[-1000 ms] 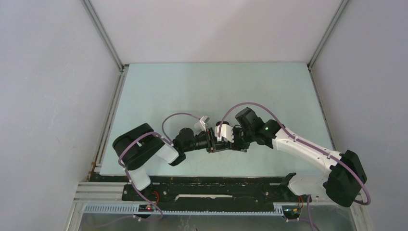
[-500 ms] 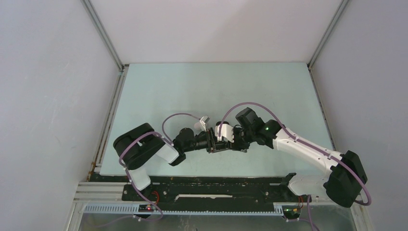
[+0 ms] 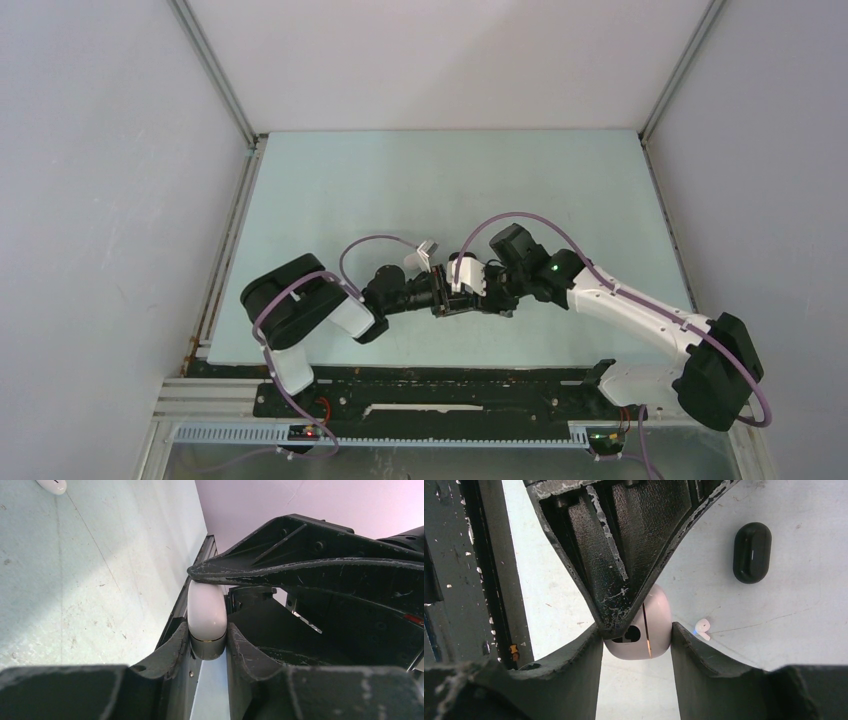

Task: Insert the wireless bluetooth earbuds into the charging case
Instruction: Pick up the charging case at the center of the board.

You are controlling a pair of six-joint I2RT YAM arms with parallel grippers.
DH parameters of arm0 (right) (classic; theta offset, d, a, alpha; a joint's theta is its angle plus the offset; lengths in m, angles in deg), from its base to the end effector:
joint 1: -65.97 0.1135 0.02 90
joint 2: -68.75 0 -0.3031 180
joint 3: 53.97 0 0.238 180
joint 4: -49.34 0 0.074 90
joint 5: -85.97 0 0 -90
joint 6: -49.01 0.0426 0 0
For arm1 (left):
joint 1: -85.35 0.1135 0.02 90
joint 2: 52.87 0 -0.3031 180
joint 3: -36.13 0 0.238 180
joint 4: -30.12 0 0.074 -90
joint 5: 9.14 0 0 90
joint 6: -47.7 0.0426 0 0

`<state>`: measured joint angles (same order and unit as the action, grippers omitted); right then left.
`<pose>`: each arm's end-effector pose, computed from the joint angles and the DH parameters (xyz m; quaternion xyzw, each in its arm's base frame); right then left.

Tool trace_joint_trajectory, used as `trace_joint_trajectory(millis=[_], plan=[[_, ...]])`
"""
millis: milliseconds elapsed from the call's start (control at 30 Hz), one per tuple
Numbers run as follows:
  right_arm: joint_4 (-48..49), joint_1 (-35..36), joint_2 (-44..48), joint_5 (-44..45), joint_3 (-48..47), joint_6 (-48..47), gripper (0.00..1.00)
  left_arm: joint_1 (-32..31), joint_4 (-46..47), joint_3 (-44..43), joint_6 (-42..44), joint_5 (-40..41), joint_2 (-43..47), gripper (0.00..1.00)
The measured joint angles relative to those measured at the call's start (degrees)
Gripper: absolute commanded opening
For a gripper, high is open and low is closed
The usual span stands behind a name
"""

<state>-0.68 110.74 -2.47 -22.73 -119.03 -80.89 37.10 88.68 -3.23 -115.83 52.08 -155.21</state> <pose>0.1485 0.1665 0.2799 -0.6707 0.6660 0.1675 0.2801 0.1871 -0.2404 0.1890 0.0092 0.7305 -0.6636 0.1608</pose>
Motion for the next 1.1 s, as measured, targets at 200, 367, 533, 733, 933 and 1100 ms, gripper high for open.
trace_joint_trajectory(millis=[200,367,533,733,933,1100], plan=[[0.0,0.0,0.0,0.04,0.0,0.57,0.61,0.0,0.0,0.0,0.11,0.0,-0.02,0.09],[0.09,-0.52,-0.02,-3.82,-0.09,0.79,0.73,-0.24,0.02,0.31,4.02,0.09,0.57,0.05],[-5.29,-6.27,-0.02,-13.16,-3.61,0.44,0.8,-1.31,0.04,3.89,12.33,0.04,6.21,0.03],[-12.61,-15.26,0.68,-26.84,-12.09,-1.36,0.9,-5.88,0.09,7.72,25.42,0.63,13.9,0.0],[-8.9,-20.63,7.87,-31.23,-13.22,4.87,1.0,-8.2,-0.07,11.61,37.83,1.6,22.32,0.0],[-0.92,-27.08,8.96,-39.78,-14.34,16.76,0.91,-8.68,-3.89,14.97,49.59,3.63,33.46,0.0]])
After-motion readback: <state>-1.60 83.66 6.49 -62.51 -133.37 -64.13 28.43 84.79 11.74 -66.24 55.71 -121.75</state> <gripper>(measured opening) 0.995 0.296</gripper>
